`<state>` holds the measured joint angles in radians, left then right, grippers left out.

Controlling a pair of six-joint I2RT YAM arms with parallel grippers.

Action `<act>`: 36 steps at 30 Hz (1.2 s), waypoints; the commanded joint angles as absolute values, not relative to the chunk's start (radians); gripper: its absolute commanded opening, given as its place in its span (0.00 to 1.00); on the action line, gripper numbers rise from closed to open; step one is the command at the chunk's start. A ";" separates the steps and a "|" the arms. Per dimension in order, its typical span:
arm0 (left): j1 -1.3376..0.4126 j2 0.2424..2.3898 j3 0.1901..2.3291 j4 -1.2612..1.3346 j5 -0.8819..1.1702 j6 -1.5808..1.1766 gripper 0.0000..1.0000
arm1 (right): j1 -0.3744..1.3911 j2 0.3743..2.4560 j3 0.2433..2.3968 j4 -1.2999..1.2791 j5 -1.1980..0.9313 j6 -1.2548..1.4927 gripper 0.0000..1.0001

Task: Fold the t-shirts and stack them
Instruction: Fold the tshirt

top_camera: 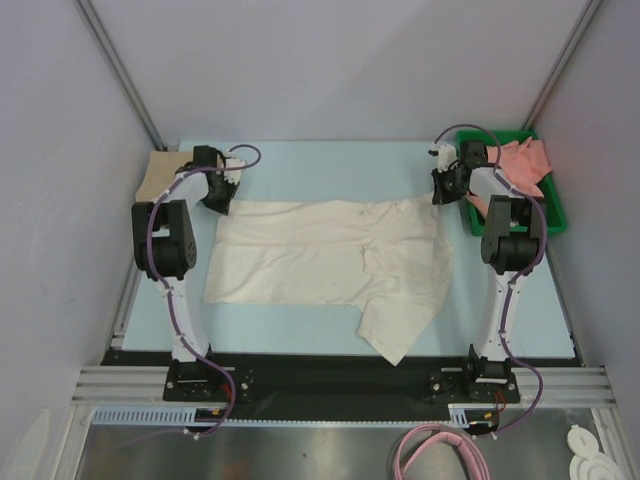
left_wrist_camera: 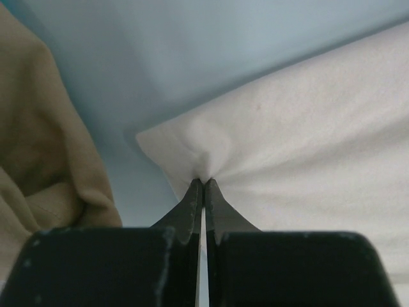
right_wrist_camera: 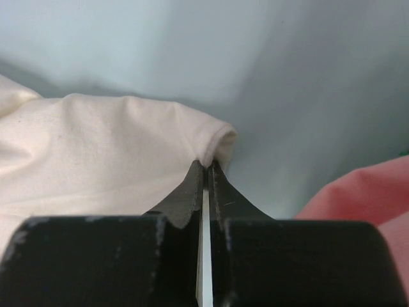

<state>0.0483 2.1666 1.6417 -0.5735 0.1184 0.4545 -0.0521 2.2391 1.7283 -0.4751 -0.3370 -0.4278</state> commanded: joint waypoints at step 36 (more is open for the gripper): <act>0.009 1.458 1.173 -0.181 0.210 0.321 0.59 | -0.003 1.657 1.413 -0.256 -0.430 -0.415 0.76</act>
